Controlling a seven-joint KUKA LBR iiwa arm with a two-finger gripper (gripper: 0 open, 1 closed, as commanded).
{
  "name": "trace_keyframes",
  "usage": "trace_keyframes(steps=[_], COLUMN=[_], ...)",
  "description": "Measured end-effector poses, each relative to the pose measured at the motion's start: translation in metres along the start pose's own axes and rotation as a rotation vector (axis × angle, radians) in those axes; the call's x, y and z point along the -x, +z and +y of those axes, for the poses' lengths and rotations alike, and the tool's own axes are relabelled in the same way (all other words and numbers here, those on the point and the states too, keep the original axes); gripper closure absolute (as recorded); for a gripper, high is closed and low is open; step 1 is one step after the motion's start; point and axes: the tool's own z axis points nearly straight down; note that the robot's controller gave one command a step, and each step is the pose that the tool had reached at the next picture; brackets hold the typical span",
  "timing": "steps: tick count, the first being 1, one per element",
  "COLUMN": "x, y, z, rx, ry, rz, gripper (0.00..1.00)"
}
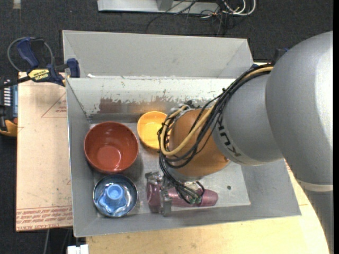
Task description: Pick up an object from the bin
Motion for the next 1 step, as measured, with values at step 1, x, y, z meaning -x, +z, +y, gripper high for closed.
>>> trace_keyframes(steps=[1], x=[-0.0011], y=[-0.0302], z=[0.0006], rx=[0.001], ry=[0.0], rz=[0.006], gripper=[1.0])
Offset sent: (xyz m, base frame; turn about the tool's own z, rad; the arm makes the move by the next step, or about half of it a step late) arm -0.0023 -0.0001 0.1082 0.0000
